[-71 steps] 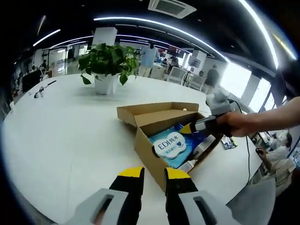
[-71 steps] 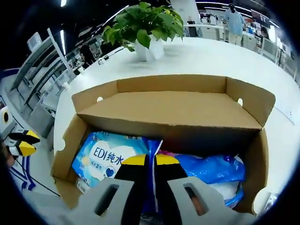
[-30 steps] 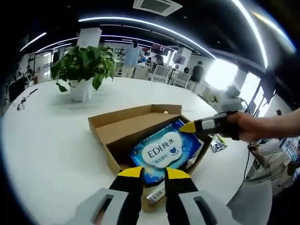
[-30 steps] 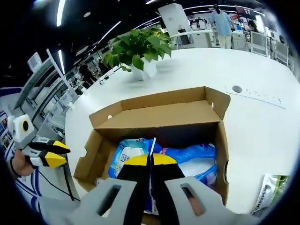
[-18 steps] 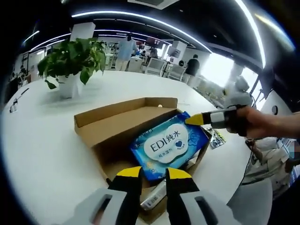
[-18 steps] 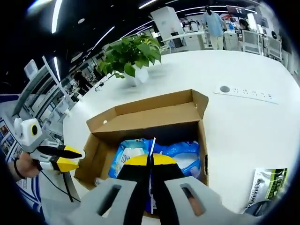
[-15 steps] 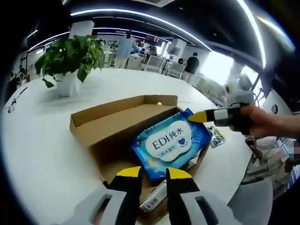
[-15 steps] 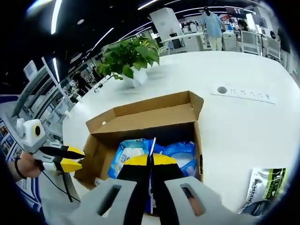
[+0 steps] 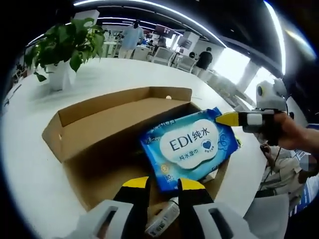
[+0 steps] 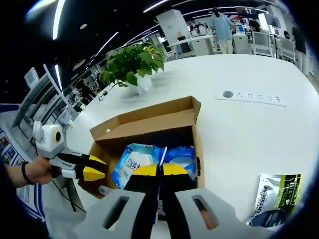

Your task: Operate the shoe box by opening the lid, removing the specified soft item, and placing it in the target area until the item is outside and the box remains undamaged.

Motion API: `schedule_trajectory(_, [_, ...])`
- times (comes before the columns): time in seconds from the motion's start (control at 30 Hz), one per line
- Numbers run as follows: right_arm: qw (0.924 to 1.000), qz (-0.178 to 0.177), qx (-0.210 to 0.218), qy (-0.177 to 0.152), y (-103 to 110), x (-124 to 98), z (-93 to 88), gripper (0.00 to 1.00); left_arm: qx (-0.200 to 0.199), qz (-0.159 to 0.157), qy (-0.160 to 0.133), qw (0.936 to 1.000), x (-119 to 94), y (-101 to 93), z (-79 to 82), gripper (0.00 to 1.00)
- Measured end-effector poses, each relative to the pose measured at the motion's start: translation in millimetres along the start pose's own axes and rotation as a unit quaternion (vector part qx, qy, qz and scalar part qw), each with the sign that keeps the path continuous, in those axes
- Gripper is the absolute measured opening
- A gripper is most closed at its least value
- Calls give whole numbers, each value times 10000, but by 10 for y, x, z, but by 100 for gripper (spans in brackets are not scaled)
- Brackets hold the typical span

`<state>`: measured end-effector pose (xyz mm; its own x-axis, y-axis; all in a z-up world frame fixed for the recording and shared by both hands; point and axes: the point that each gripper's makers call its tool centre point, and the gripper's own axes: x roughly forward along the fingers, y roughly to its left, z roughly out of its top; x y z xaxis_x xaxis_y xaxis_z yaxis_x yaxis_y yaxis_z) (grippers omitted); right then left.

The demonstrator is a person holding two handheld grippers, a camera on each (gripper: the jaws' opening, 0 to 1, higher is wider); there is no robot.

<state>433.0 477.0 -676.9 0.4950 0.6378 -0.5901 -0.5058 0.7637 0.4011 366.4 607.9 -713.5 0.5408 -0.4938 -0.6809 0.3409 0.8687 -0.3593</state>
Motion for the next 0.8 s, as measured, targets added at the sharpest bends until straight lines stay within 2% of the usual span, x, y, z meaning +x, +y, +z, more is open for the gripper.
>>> schedule_trajectory(0.07, [10000, 1, 33, 0, -14, -5, -7, 0, 1, 4, 70, 10000, 56, -3, -9, 22])
schedule_trajectory(0.17, [10000, 19, 90, -5, -12, -11, -19, 0, -221, 18, 181, 9996, 120, 26, -30, 26])
schedule_trajectory(0.5, [9996, 24, 258, -70, -49, -36, -66, 0, -546, -247, 411, 9974, 281, -46, -95, 25])
schedule_trajectory(0.6, [9994, 27, 348, -72, -73, -44, -86, 0, -632, -382, 440, 9963, 324, -95, -109, 19])
schedule_trajectory(0.73, [9991, -9, 413, -85, -95, -59, -96, 0, -1083, -505, 300, 9924, 313, -98, -68, 8])
schedule_trajectory(0.8, [9990, -12, 443, -97, -99, -64, -104, 0, -1109, -535, 270, 9920, 294, -86, -51, 6])
